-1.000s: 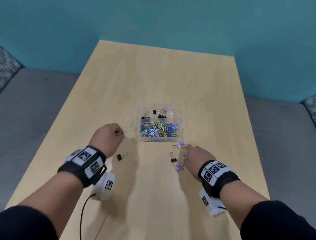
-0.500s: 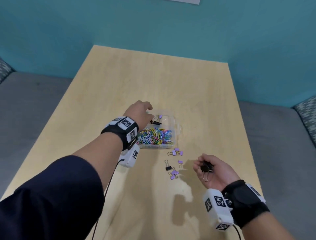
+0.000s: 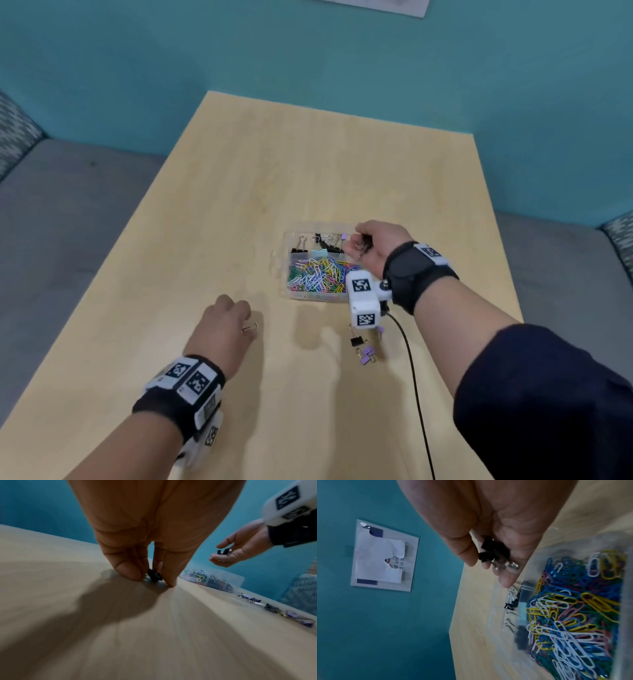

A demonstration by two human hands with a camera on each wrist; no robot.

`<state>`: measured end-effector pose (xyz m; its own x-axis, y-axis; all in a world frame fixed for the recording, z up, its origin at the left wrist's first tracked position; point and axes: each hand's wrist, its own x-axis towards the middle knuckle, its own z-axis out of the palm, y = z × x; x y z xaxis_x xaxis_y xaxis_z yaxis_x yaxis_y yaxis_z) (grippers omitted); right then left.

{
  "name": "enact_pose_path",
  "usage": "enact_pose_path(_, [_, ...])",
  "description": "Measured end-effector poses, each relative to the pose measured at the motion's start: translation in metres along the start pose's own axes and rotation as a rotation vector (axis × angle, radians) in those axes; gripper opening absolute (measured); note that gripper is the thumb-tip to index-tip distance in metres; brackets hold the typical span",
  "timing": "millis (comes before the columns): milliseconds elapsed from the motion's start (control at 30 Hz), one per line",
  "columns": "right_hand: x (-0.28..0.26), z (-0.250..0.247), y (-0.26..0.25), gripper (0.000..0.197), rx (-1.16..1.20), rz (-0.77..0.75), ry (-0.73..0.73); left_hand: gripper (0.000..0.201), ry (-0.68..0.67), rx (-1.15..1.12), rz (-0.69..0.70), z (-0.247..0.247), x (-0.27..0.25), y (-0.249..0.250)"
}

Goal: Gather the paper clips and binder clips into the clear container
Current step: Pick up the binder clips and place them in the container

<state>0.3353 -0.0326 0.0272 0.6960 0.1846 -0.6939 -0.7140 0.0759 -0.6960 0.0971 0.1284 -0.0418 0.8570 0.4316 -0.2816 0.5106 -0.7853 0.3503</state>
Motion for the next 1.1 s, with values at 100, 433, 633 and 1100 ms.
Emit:
enact_pose_path(100, [0.0,0.013,-0.003,0.01,-0.014,0.02,-0.055,0.008,-0.008,-0.002,-0.003,0.005,-0.004,0.002])
enact_pose_path(433, [-0.036,-0.051,0.009,0.011,-0.816,-0.413,0.024,0.007,-0.043,-0.088,0.061,-0.001,-0.016,0.042])
enact_pose_path(633, [-0.053,-0.111,0.055,0.017,-1.714,-0.414,-0.137,0.031,-0.086,-0.083,0.315,0.023,-0.015,0.108])
enact_pose_path(1100, [-0.035,-0.134,0.098,0.016,-1.72,-0.665,-0.258,0.021,-0.188,0.2,0.498,0.052,0.004,0.139])
